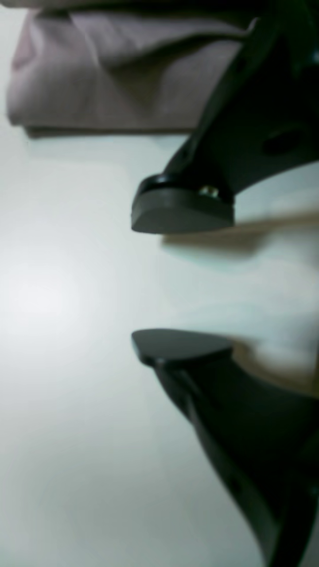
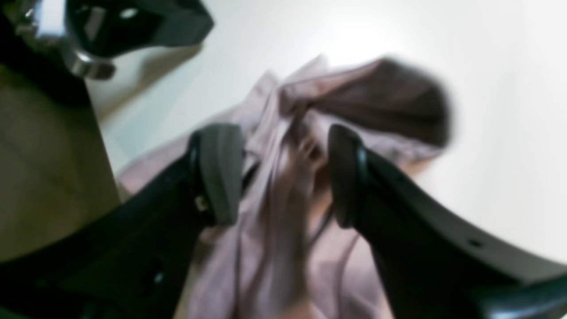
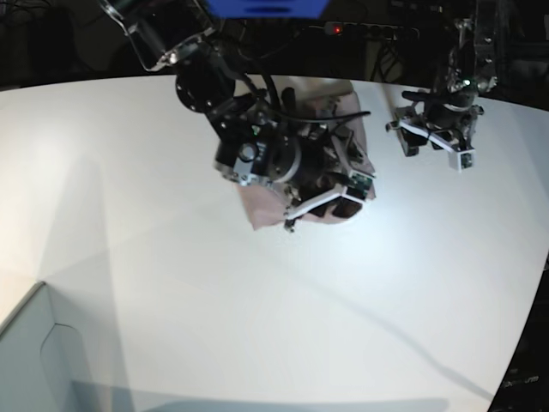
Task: Layout the t-shirt on the table in an organized manner, then fold the t-shirt properly
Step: 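Grasp the strip end with the right gripper and fold it over the stack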
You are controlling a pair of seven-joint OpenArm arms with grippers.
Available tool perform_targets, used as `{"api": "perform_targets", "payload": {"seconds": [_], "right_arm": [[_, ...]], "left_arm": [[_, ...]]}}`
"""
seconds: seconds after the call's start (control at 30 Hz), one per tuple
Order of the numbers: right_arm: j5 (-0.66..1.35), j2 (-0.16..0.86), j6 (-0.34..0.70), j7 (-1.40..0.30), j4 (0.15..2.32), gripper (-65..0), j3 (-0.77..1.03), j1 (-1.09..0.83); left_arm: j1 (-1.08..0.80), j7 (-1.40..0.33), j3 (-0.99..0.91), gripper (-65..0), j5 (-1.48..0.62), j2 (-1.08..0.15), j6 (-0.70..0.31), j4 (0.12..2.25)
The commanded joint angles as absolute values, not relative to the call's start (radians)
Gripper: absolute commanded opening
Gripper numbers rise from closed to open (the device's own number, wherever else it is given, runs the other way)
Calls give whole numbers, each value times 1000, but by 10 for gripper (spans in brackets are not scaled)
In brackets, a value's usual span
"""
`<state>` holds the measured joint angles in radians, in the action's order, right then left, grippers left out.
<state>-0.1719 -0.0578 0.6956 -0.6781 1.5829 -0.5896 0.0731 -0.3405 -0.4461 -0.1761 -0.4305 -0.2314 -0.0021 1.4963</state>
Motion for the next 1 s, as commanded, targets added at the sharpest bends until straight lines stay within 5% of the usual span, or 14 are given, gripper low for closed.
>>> {"api": "perform_targets", "payload": {"seconds": [0.0,0.27,0.63,0.97], "right_arm": [[-154,-50,698,-653,1635,-317,-587,74],[-154,18,698,-661,1824,-331,-472,-27],[-154,35,698,-653,1819,-643,-309,-128],[-154,7,698,-651,1630,-650,-469,-150]], "left_arm": [[-344,-424,-196,-313,-435,-242,-7,1529],[-389,-424,-315,-312,-437,-237,-7,1552],[-392,-424,-430,-312,-585,-243,-7,1552],[-395,-424,-455,-312,-653,-243,-7,1552]]}}
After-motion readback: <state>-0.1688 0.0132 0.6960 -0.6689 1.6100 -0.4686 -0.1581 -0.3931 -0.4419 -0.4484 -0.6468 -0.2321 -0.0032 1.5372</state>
